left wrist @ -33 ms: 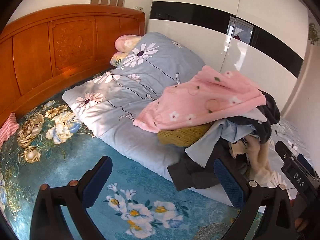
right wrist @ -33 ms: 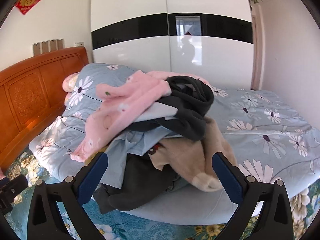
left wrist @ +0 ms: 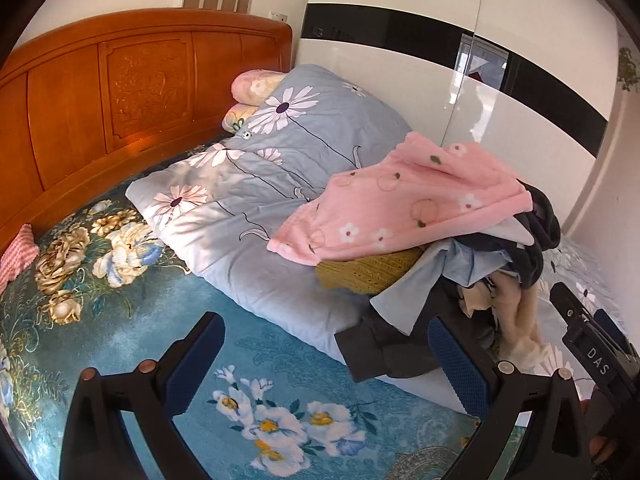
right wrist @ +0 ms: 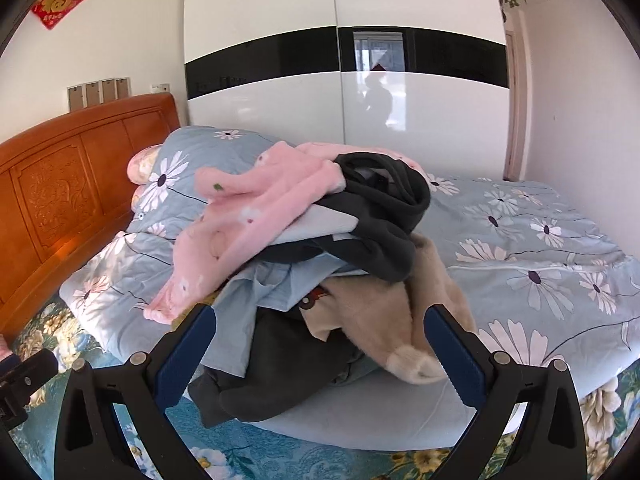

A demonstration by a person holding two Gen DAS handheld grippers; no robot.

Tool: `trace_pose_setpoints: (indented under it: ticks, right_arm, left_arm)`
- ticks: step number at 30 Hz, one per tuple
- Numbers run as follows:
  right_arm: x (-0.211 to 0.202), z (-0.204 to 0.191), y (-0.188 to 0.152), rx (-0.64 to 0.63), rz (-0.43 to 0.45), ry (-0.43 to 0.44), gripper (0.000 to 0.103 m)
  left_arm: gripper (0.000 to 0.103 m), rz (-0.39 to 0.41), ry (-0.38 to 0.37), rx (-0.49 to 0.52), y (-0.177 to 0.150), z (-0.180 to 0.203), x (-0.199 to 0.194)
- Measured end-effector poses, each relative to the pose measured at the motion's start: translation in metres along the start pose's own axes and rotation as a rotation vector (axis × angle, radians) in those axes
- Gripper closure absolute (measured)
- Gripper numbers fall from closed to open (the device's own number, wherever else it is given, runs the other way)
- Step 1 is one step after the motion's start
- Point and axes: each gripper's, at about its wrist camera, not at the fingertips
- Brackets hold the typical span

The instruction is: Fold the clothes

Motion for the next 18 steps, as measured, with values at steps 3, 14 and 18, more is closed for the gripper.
trace_pose_setpoints:
  ticks: [3,14,18]
  right_arm:
    - [0.0,-0.004,0.002,-0.014,-0.005,-0.005,0.0]
    - [-0.004,-0.008,0.011,-0.042,-0.004,-0.008,0.0]
    - [-0.005,-0.01,0.013,-0.064,-0.008,0.009,0.0]
  left_arm:
    - [0.0,0.024,0.031,0.006,-0.001,0.006,-0.001]
    - [0.0,0.014,-0.025,-0.011,0.003,-0.014,-0.012]
    - [0.0,0.008,-0.019,0.011,-0.002,-0.01,-0.013]
Point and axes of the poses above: each gripper's, at about its wrist camera, not at the fingertips, and x roughly the way its jaws point, z to its right, y to its top, and after that the axes turned 3 degrees about y, right-handed
